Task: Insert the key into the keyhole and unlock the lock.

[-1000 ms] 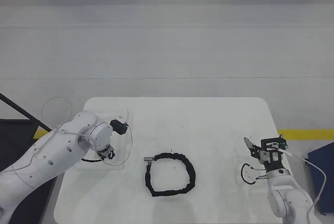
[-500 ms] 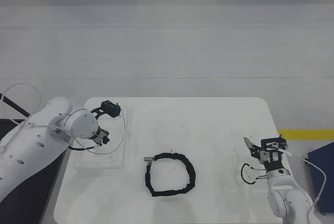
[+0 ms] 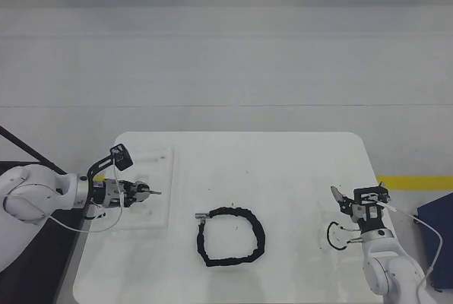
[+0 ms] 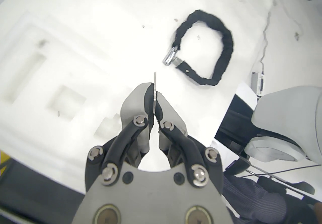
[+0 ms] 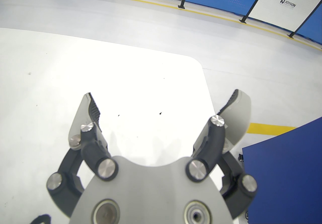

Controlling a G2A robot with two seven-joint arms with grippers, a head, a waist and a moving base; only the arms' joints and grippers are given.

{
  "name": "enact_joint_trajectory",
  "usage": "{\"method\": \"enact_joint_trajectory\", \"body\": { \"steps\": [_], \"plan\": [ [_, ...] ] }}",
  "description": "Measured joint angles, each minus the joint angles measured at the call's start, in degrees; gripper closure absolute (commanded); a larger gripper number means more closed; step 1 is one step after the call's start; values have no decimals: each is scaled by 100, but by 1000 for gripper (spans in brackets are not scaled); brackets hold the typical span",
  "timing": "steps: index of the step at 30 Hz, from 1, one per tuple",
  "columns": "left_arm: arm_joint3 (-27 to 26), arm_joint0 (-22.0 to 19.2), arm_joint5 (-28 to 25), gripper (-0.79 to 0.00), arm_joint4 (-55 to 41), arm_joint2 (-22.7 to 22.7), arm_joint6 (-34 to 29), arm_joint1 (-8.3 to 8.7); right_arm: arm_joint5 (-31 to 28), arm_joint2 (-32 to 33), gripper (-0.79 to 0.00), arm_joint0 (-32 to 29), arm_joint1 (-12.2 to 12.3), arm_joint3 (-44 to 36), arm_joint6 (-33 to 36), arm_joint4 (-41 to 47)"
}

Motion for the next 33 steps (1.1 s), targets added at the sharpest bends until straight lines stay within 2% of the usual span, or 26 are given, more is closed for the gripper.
{"method": "enact_joint_trajectory", "body": {
  "steps": [3, 6, 9, 14, 19, 24, 33],
  "plan": [
    [116, 446, -608, 0, -86, -169, 706, 29, 0, 0, -785, 0, 0, 0, 0, 0],
    [82, 679, -953, 0, -142, -180, 1220, -9, 0, 0, -785, 0, 0, 0, 0, 0],
    [64, 759, -1153, 0, -219, -52, 1595, -99, 0, 0, -785, 0, 0, 0, 0, 0],
    [273, 649, -1156, 0, -601, 346, 1892, -305, 0, 0, -785, 0, 0, 0, 0, 0],
    [755, 437, -988, 0, -1925, 809, 1619, -491, 0, 0, -785, 0, 0, 0, 0, 0],
    [1115, 304, -1042, 0, -3194, 1028, 894, -570, 0, 0, -785, 0, 0, 0, 0, 0],
    [1138, 298, -1042, 0, -3270, 1031, 838, -572, 2, 3, -785, 1, 0, 0, -1, 0]
  ]
}}
